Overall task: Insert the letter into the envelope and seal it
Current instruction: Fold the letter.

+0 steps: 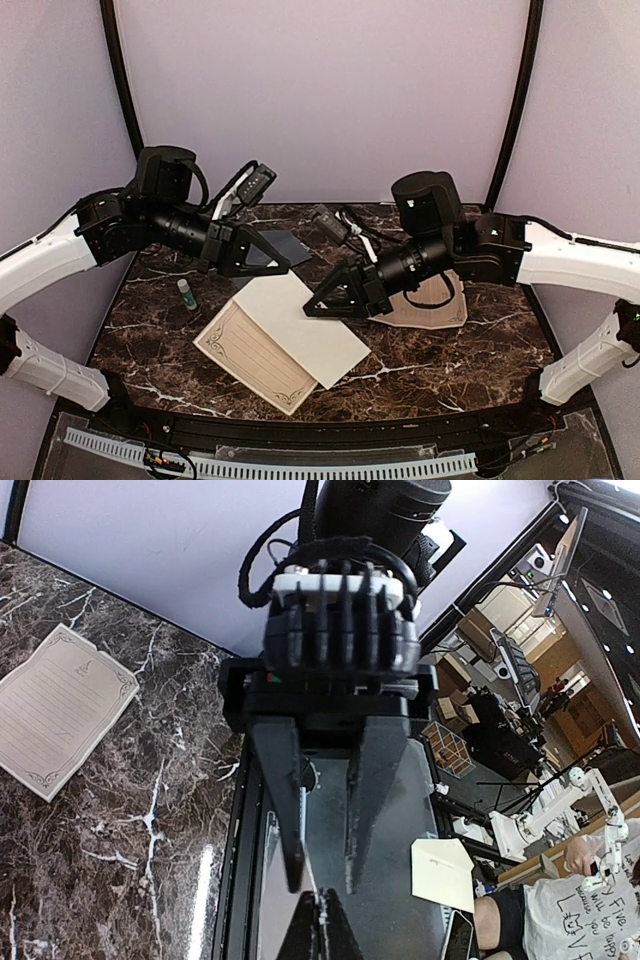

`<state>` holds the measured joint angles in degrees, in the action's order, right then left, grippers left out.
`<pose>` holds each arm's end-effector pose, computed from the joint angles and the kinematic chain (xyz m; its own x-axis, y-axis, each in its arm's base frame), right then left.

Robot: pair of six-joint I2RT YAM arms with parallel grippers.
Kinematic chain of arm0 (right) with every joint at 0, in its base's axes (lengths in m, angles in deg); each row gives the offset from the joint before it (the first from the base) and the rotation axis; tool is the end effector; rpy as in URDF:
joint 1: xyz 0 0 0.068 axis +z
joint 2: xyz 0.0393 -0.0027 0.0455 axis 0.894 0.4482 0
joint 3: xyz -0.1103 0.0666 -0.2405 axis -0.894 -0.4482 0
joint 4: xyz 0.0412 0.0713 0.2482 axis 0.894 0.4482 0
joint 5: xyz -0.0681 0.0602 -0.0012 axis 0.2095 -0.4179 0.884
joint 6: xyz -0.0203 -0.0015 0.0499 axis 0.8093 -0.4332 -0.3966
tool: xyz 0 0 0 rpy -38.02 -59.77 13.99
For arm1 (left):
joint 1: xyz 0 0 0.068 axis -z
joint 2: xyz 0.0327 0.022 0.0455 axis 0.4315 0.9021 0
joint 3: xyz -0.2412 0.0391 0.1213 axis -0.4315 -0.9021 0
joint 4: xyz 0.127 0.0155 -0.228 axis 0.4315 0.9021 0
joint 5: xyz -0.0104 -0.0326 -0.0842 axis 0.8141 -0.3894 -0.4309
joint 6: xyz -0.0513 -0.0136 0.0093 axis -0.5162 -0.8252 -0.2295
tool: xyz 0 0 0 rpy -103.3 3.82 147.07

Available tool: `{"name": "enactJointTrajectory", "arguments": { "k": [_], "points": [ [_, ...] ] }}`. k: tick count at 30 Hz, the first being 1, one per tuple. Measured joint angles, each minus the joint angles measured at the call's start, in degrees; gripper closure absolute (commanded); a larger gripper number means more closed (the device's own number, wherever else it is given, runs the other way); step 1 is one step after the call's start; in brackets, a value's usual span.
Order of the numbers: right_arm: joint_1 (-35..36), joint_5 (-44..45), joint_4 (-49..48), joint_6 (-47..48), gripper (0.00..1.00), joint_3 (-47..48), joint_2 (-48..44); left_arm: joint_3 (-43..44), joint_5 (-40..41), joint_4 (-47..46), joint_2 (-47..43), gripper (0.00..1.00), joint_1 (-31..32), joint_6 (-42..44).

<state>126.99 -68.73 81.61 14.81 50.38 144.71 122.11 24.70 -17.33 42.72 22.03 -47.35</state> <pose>0.1207 0.2914 0.3578 -0.5057 -0.3859 -0.7716 -0.8367 0.0012 0.5477 0.1587 -0.2145 0.3947 -0.4914 0.2603 -0.8311 0.8552 -0.0363 -0.5170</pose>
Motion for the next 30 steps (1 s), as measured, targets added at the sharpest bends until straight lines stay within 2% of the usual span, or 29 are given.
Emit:
{"name": "enactJointTrajectory", "arguments": {
  "k": [3,5,7,8,9,10,11,12,14,18,23,30],
  "points": [
    [0.26,-0.11,-0.68,0.0,1.0,-0.02,0.07,0.0,0.09,0.0,0.2,1.0,0.0,0.0],
    [0.42,0.17,-1.07,-0.61,1.0,-0.07,0.11,0.0,0.24,-0.04,0.22,1.0,0.0,0.0],
    [0.46,0.85,-1.2,-0.72,1.0,-0.11,0.13,0.0,0.55,-0.39,0.22,0.87,0.0,-0.02],
    [0.46,1.31,-1.27,-0.79,1.0,-0.11,0.13,0.0,0.76,-0.52,0.22,0.74,0.0,-0.04],
    [0.48,2.38,-1.4,-0.98,1.0,-0.17,0.13,0.0,1.38,-0.87,0.22,0.66,0.0,-0.2],
    [0.48,3.41,-1.66,-1.18,1.0,-0.35,0.11,-0.02,2.21,-1.27,0.2,0.52,0.0,-0.2],
    [0.5,4.96,-1.92,-1.44,1.0,-0.68,0.09,-0.02,3.39,-1.51,0.2,0.45,0.0,-0.39],
    [0.48,6.99,-2.36,-1.95,1.0,-1.22,0.0,-0.09,5.16,-1.79,0.11,0.34,0.0,-0.66],
    [0.39,10.21,-2.75,-3.02,1.0,-2.32,-0.11,-0.52,9.51,-2.38,-0.31,0.22,-0.02,-1.51],
    [-0.83,16.15,-3.32,-6.58,1.0,-4.94,-0.55,-2.05,19.04,-2.34,-1.68,0.14,-1.07,-4.28],
    [-3.91,22.45,-4.57,-11.28,1.0,-7.87,-1.9,-5.68,29.94,-2.38,-3.08,0.06,-5.79,-9.25],
    [-5.18,27.96,-8.63,-14.21,1.0,-11.65,-7.8,-11.1,39.01,-1.62,-5.77,0.05,-9.38,-14.75]
  ]
}}
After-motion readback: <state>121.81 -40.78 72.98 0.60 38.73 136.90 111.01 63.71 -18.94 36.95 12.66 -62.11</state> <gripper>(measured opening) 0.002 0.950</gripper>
